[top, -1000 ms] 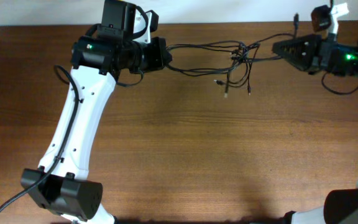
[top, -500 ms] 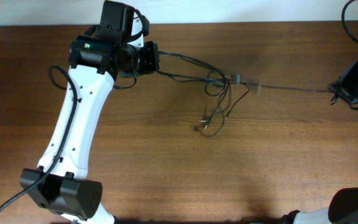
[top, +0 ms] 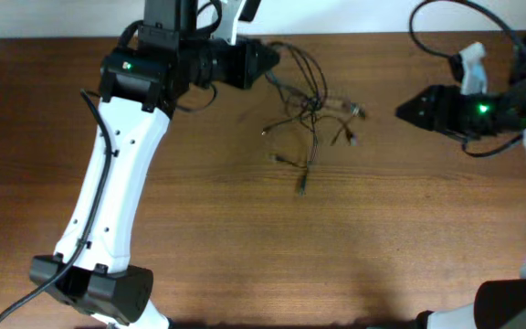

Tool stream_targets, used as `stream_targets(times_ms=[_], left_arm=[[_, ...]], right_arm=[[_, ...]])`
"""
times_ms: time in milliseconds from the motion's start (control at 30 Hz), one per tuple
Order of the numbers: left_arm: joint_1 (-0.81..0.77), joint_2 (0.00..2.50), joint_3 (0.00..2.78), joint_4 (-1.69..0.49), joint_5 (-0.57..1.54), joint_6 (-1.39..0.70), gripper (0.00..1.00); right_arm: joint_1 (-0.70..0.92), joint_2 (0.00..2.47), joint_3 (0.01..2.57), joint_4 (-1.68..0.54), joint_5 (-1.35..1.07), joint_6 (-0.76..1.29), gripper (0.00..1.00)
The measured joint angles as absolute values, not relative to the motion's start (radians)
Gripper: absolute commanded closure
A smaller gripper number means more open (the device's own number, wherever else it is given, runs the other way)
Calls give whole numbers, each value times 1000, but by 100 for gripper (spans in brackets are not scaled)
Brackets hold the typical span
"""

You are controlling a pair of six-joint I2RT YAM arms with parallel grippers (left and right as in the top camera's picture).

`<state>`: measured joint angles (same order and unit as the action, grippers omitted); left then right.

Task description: Untangle cables

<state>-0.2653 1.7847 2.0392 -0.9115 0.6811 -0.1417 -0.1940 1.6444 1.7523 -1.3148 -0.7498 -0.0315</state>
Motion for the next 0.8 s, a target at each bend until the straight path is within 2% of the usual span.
stream_targets(times_ms=[133, 300, 433, 500, 600, 800], left_arm=[[-261, 1785, 2069, -816, 704, -308, 100], [-249, 1785, 2072, -802, 668, -667, 100], [-249, 1785, 2072, -807, 646, -1077, 100], [-249, 1785, 2072, -808, 645, -1203, 100], [-249, 1785, 2072, -809, 631, -1314, 100], [-249, 1785, 2072, -809, 610, -1585, 100]], right_arm=[[-163, 1644, 1752, -1288, -871, -17, 34], [-104, 1644, 1752, -1264, -909, 16, 34], [-23, 1644, 1752, -1179, -868, 98, 36], [26, 1644, 1752, -1132, -838, 144, 38], [107, 1644, 1752, -1090, -765, 204, 38], [219, 1648, 1752, -1050, -549, 373, 48]])
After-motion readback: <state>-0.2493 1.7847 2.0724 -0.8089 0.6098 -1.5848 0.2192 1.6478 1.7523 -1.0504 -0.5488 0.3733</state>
